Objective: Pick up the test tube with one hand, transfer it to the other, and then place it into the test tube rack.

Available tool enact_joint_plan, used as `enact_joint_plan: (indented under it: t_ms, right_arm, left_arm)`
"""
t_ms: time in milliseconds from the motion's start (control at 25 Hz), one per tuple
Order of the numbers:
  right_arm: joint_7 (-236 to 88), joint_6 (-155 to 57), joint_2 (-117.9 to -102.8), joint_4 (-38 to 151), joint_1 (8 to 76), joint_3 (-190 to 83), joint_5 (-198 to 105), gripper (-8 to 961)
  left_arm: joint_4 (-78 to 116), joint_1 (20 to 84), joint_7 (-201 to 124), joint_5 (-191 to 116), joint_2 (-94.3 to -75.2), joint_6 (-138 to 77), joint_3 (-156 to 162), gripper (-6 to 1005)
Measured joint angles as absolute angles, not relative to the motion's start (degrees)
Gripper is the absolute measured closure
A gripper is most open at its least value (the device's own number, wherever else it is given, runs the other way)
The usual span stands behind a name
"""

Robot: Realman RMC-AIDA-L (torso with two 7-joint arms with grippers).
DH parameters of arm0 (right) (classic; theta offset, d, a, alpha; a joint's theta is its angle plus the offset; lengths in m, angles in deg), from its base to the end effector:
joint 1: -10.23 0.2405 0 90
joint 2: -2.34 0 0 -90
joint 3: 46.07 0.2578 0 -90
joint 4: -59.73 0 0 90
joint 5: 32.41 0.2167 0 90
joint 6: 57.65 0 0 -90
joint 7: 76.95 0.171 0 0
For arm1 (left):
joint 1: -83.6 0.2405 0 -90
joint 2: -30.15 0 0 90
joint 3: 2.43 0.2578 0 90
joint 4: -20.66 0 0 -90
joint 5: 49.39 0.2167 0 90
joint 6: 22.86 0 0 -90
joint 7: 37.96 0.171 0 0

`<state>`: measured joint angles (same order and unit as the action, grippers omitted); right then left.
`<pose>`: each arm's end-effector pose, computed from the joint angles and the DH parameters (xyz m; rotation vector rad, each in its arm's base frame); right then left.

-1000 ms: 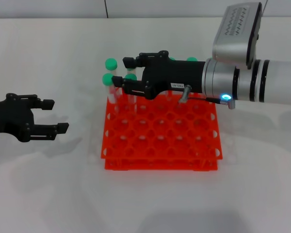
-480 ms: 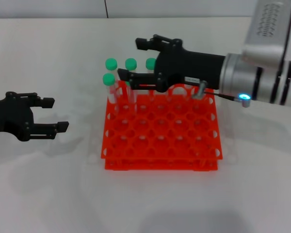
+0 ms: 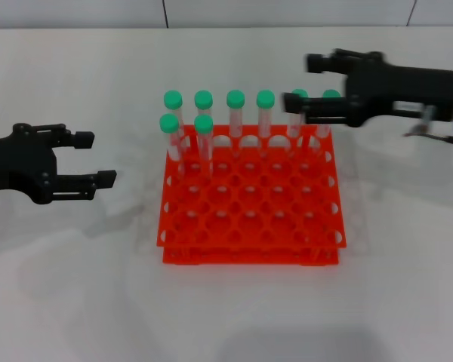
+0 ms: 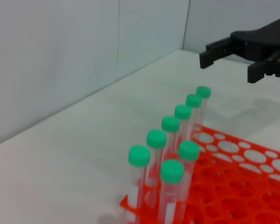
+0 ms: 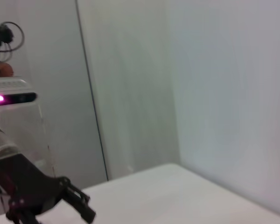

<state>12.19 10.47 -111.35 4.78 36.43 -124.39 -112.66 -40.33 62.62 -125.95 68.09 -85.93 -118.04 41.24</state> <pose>0.1688 0.3858 -0.0138 -2.6461 0.4168 0.8024 -0.2806 0.3266 0.0499 -2.7110 -0.5262 -0.3836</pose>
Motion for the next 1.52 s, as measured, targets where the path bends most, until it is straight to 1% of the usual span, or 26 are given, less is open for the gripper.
enact_joint_plan:
  t_ms: [200, 320, 440, 680, 840, 920, 1200, 1520]
  right_arm:
    - [17.7, 22.4, -110.13, 4.8, 36.4, -111.7, -122.1, 90]
    - [18.5, 26.5, -109.18, 4.7, 36.2, -109.4, -124.6, 90]
    - [18.5, 28.0, -108.68, 4.5, 35.9, -109.3, -126.1, 90]
    - [18.3, 28.3, -109.39, 4.2, 36.2, -109.6, -130.5, 90]
    - [17.9, 27.8, -110.52, 4.2, 37.2, -109.7, -132.9, 91]
    - [17.8, 27.7, -110.82, 4.2, 37.7, -109.7, -133.3, 91]
    - [17.8, 27.7, -111.35, 4.2, 38.4, -109.6, -133.4, 91]
    - [17.7, 27.1, -111.49, 4.2, 38.2, -109.7, -133.7, 92]
  left_arm:
    - [-40.5, 62.8, -126.0, 65.8, -86.0, -118.8, 41.2, 237]
    - [-40.5, 62.9, -126.0, 64.9, -86.09, -118.9, 41.2, 237]
    - [-40.5, 62.9, -126.0, 64.7, -86.23, -119.1, 41.2, 237]
    - [-40.5, 62.6, -126.1, 64.1, -86.29, -119.9, 41.2, 238]
    - [-40.5, 62.6, -125.9, 64.0, -86.3, -119.9, 41.2, 238]
    - [-40.5, 62.6, -125.8, 64.0, -86.31, -119.9, 41.3, 238]
    - [-40.5, 62.8, -125.6, 63.3, -86.31, -119.9, 41.2, 237]
    - [-40.3, 62.9, -125.6, 63.3, -86.47, -119.9, 41.2, 237]
